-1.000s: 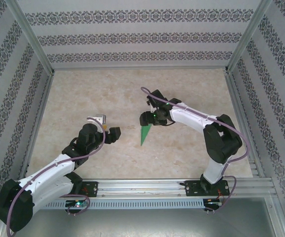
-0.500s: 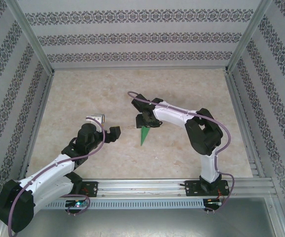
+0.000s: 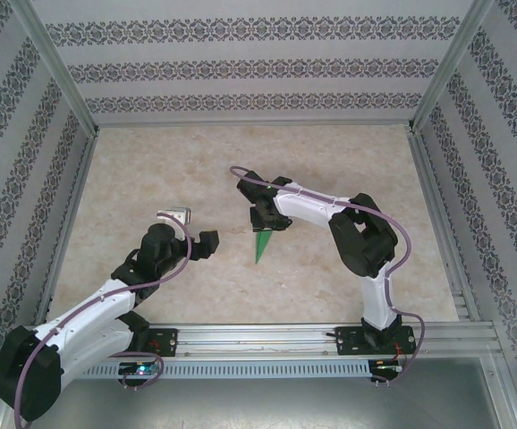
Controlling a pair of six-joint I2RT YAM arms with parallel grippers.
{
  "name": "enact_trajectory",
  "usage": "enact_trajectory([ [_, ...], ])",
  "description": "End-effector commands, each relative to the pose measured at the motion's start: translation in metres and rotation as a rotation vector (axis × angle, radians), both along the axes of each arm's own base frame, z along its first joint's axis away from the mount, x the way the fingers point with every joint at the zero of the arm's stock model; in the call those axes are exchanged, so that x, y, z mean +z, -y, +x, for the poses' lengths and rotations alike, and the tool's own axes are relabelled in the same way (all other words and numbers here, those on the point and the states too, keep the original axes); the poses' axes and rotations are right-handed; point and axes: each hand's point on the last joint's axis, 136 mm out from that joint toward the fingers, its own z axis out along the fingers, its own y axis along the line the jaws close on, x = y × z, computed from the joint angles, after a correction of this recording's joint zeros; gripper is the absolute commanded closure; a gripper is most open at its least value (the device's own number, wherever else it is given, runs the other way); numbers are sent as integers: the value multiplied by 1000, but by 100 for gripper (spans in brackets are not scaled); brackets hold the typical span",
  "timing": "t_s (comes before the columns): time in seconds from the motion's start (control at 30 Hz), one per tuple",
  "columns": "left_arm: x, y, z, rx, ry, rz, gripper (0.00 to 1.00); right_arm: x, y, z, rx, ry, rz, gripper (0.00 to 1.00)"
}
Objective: Fold a paper plane with a square sheet of paper (fold left side to right side)
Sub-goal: Turn over the paper plane at the center of the table.
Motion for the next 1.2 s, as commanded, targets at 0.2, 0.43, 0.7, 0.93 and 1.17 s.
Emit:
enact_trajectory([
  [0.2,4,-15,-2,40,-20,52,1,25,9,-2,8,54,3,92],
  [0.43,23,-18,-2,73,-27,-26,0,63,1,-3,52,144,143,100],
  [0.7,46,-12,-1,72,-29,-197,0,115,-7,2,108,252,688,100],
  [0.93,46,-9,4,74,-54,-318,0,98,-8,0,143,171,957,100],
  [1.17,33,-17,2,111,-96,-295,3,43,1,12,63,142,966,100],
])
